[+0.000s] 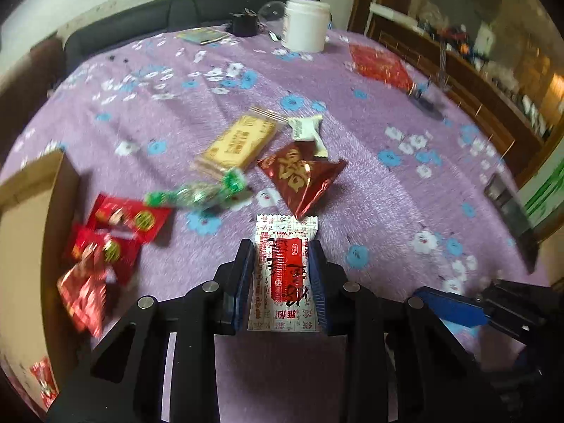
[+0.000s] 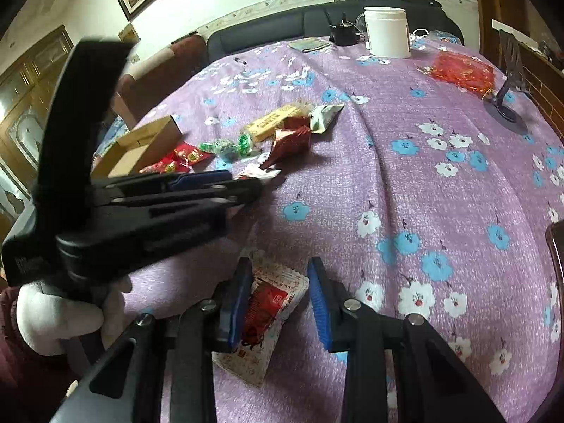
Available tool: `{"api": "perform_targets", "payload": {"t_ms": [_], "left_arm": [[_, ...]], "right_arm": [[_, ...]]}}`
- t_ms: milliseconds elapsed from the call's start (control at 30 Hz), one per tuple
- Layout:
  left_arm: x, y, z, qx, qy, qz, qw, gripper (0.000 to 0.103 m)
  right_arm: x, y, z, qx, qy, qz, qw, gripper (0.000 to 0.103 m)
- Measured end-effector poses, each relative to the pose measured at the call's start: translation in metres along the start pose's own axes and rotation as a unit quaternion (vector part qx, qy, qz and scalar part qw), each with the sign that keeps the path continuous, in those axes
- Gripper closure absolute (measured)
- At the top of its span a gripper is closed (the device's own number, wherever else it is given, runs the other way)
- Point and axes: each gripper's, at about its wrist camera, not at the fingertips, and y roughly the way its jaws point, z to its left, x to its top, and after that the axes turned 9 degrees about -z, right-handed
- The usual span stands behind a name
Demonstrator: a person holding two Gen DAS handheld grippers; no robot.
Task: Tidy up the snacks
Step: 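Carry the white-and-red packet into the tray and release it with the left gripper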
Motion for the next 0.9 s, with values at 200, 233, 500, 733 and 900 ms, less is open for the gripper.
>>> {"api": "perform_targets", "payload": {"t_ms": [200, 233, 500, 733, 900], "left_arm": [[-0.005, -0.059, 0.040, -0.021, -0.077, -0.050, 0.9956, 0.073], [-0.008, -0.070, 0.050, -0.018, -0.091, -0.061, 0.9938, 0.073], [-0.037, -0.123, 0.143, 0.054, -0.179, -0.102, 0.9772, 0.072], [-0.056, -0.130, 0.194, 0.090, -0.211, -0.097, 0.9686, 0.072], [-0.059, -0.126, 0.220, 0.097, -0.227, -0.090, 0.9648, 0.072]], "right_arm": [[0.000, -0.011, 0.011, 0.011, 0.000, -0.005, 1.000, 0.068], [0.000, -0.012, 0.016, 0.015, -0.003, -0.006, 1.000, 0.068], [0.011, -0.007, 0.069, 0.067, -0.029, -0.002, 0.997, 0.068], [0.024, 0.011, 0.138, 0.114, -0.066, 0.014, 0.991, 0.067], [0.025, 0.039, 0.191, 0.134, -0.104, 0.035, 0.985, 0.067]]}}
